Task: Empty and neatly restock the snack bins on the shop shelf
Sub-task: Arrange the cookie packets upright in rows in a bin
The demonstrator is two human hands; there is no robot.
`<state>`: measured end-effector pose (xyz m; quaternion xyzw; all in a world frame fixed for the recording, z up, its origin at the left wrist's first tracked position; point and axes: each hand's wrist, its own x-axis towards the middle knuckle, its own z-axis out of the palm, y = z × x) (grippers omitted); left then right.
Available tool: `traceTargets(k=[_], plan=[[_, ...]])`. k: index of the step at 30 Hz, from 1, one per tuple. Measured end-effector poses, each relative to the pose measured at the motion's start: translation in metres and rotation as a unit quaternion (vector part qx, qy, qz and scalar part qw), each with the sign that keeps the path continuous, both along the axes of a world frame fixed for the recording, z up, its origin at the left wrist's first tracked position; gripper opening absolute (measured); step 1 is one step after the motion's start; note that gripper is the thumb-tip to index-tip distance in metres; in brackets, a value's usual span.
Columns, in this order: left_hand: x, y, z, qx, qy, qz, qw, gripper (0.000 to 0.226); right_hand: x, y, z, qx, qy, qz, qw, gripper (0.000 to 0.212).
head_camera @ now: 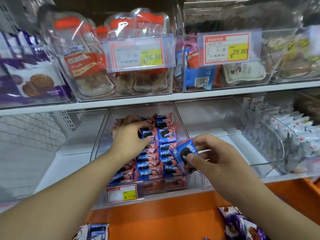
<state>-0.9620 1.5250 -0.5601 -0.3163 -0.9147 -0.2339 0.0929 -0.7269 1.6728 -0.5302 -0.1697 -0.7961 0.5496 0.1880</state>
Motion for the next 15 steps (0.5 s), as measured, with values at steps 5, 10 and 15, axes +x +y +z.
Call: traceTargets(k=[5, 10, 15], plan=[[0.057, -0.021, 0.039, 0.216, -0.231, -0.13, 0.94, 0.023, -0.003, -0.005, 0.002, 0.014, 0.014, -0.004, 1.0, 0.024], [0.098, -0.037, 0.062, 0.153, -0.31, -0.251, 0.904, 0.056, -0.006, -0.018, 0.007, -0.033, 0.029, -0.008, 0.999, 0.025], [0.093, -0.039, 0.062, 0.112, -0.224, -0.207, 0.946, 0.042, -0.003, -0.015, 0.013, 0.082, 0.024, -0.032, 0.996, 0.019]])
